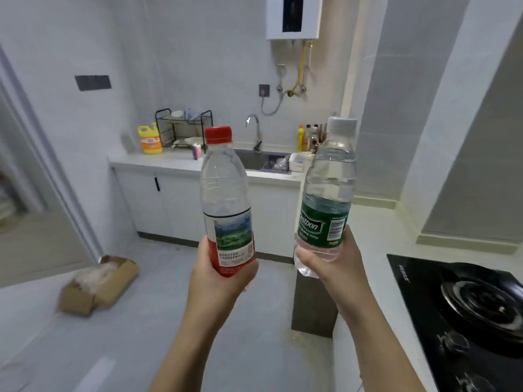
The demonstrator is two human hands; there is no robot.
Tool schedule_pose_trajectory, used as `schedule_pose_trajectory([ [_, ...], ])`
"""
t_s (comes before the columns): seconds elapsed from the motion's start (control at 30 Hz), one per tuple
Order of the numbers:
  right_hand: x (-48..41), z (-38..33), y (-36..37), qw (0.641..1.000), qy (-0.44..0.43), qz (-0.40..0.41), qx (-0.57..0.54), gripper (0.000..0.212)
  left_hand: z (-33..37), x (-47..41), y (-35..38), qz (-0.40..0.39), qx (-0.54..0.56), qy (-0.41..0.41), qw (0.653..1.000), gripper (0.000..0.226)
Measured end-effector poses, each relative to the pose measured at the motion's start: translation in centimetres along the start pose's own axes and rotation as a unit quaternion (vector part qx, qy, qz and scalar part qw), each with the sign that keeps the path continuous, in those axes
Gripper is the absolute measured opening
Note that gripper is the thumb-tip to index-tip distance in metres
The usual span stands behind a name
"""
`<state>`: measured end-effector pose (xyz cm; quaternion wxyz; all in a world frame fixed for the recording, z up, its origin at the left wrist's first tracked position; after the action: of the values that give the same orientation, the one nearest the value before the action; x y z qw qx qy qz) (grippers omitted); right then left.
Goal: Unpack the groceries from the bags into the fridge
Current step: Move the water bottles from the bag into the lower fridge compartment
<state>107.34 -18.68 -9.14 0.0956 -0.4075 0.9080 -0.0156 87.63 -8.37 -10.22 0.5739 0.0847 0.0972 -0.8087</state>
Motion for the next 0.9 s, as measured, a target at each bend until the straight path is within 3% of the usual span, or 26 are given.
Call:
schedule_pose_trajectory([
  [0.17, -3.4, -1.0, 7.1, 0.991, -0.028, -0.129, -0.02, 0.062, 1.1, 0.1, -6.2, 0.135, -0.061, 0.034, 0.988, 0.044],
  [0.3, -3.6, -2.4, 13.2, 0.973, -0.038, -0.221, -0.055, 0.052, 2.5, 2.5, -11.2, 0.218, -0.091, 0.041, 0.971, 0.052],
  [0.4, -1.7, -3.9, 18.1, 0.949, -0.037, -0.303, -0.082, 0.053, 4.1, 6.2, -14.9, 0.298, -0.097, 0.036, 0.949, 0.06],
  [0.57, 4.7, -8.1, 24.8, 0.889, -0.054, -0.437, -0.125, 0.054, 6.7, 13.3, -21.3, 0.415, -0.132, 0.037, 0.899, 0.051],
  [0.9, 18.2, -15.1, 31.1, 0.805, -0.085, -0.558, -0.182, 0.048, 14.0, 25.9, -29.7, 0.52, -0.189, 0.066, 0.83, 0.046],
])
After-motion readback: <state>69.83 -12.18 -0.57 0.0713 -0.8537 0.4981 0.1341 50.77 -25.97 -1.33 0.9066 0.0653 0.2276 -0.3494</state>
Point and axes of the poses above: each hand's wrist, its own x-axis away from the middle knuckle, its own y-axis out of the palm, z = x × y, the point moved 10 cm from there along -x, towards the middle knuckle, and after that the axes turned 5 degrees about y, right-handed, at the moved point
